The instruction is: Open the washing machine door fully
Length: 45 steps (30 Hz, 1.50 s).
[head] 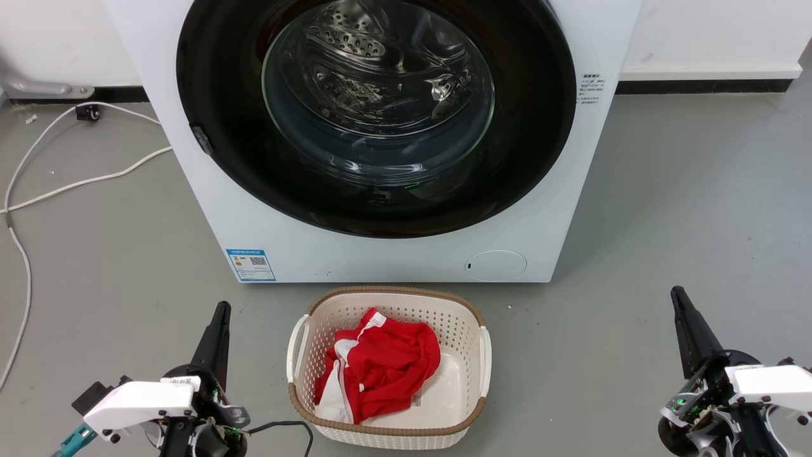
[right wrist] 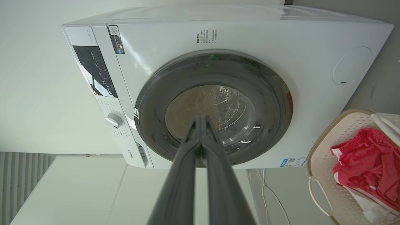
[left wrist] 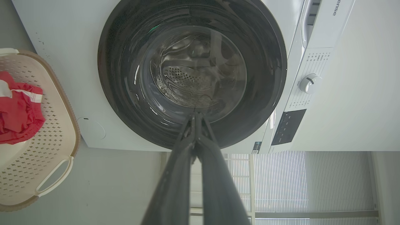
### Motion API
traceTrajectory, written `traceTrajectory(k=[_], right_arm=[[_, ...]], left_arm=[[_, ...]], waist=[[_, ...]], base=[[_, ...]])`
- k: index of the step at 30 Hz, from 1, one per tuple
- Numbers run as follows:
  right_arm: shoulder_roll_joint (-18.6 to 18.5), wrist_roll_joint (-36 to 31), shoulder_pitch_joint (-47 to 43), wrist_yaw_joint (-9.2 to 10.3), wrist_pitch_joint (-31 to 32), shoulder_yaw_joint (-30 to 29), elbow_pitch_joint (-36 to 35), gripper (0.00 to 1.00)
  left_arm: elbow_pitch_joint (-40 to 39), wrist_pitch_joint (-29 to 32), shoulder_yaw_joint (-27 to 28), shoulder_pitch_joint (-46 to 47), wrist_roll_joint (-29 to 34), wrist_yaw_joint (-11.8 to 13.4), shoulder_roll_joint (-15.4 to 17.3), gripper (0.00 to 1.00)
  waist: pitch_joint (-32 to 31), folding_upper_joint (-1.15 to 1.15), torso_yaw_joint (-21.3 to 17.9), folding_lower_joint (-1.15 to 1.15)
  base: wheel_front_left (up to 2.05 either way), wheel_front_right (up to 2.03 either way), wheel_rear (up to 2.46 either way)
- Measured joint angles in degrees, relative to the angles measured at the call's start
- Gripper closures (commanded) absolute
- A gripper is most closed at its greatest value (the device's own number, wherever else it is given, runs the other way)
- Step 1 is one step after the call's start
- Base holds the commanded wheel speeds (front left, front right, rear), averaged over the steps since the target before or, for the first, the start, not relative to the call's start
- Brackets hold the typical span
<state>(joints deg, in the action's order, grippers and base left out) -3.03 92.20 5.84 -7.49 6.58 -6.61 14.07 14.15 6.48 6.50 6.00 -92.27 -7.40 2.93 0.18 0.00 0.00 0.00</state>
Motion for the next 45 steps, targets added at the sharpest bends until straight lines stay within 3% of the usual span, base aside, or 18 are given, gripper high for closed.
traceTrajectory(k=[17,18,26,33,40,45], right_arm=[[0.00,0.00,0.01,0.00,0.00,0.01,0.00,1.00],[0.00,0.00,0.01,0.00,0.00,0.01,0.00,0.00],[0.07,0.02,-1.80,0.00,-1.35,0.54,0.46,0.00],[0.11,-2.15,-2.58,0.00,-3.35,0.81,-1.51,0.00],[0.13,-9.04,-2.61,0.00,-5.13,1.43,-4.33,0.00],[0.13,-18.37,-2.61,0.00,-6.32,2.11,-6.54,0.00]], left_arm=[[0.00,0.00,0.00,0.01,0.00,0.00,0.00,1.00],[0.00,0.00,0.00,0.01,0.00,0.00,0.00,0.00],[0.89,-1.33,-1.34,-1.61,0.54,0.08,-0.19,0.00],[-0.71,-3.26,-2.36,-1.61,5.54,0.08,-0.19,0.00],[-3.61,-5.13,-2.86,-1.61,14.17,0.08,-0.19,0.00],[-5.53,-6.26,-3.34,-1.62,20.53,0.41,-0.19,0.00]], waist=[[0.00,0.00,0.00,0.00],[0.00,0.00,0.00,0.00],[-0.03,0.00,-0.02,0.00],[-0.12,0.00,0.01,0.00],[-0.09,0.00,0.04,0.00],[-0.11,0.00,0.04,0.00]], base=[[0.00,0.00,0.00],[0.00,0.00,0.00],[0.00,0.00,0.00],[0.00,0.00,0.00],[0.00,0.00,0.00],[0.00,0.00,0.00]])
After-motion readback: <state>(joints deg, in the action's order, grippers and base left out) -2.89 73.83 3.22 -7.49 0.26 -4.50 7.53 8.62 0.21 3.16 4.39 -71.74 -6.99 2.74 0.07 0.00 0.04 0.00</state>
